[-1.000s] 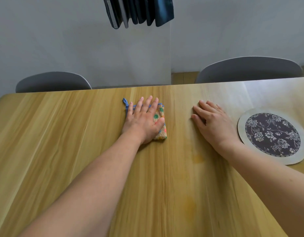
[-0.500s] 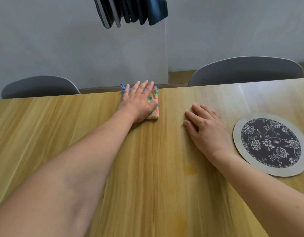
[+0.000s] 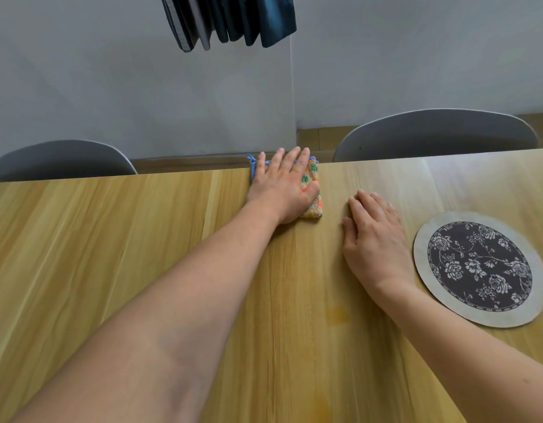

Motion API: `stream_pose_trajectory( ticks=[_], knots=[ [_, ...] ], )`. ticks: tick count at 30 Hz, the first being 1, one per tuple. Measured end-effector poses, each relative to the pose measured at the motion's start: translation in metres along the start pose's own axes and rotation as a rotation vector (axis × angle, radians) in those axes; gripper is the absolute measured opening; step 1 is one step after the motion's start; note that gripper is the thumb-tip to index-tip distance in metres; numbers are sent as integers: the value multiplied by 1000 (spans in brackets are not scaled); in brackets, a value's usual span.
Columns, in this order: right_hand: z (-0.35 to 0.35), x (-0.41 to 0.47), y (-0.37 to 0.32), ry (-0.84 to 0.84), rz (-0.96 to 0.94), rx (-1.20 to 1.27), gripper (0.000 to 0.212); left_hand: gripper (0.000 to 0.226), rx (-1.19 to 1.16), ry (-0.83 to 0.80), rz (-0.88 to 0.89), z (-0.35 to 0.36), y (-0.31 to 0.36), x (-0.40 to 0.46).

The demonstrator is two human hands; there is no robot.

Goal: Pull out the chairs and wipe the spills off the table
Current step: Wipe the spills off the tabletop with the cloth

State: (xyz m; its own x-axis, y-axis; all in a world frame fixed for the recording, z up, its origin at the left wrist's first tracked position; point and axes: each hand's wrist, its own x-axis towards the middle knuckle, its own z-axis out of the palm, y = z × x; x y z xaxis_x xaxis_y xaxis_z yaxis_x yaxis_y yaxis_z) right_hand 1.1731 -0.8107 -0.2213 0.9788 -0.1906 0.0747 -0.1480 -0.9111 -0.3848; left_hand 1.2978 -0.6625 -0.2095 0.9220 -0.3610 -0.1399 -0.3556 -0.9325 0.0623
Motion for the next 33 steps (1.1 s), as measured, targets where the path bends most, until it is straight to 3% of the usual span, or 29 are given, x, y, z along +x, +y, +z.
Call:
stream_pose_trajectory(
  ticks=[15,23,30,33],
  knots=[
    [0,2,-2,18,-22,-17,43,70,38,28,58,5,9,-26],
    [0,2,-1,8,-37,-28,43,72,63,40,0,10,21,-57],
    [-21,-6,-7,-42,-102,9,33,71,27,16,0,15,27,-90],
    [-40,-19,-6,-111,-126,-20,38,70,22,-6,1,17,30,-103]
  ],
)
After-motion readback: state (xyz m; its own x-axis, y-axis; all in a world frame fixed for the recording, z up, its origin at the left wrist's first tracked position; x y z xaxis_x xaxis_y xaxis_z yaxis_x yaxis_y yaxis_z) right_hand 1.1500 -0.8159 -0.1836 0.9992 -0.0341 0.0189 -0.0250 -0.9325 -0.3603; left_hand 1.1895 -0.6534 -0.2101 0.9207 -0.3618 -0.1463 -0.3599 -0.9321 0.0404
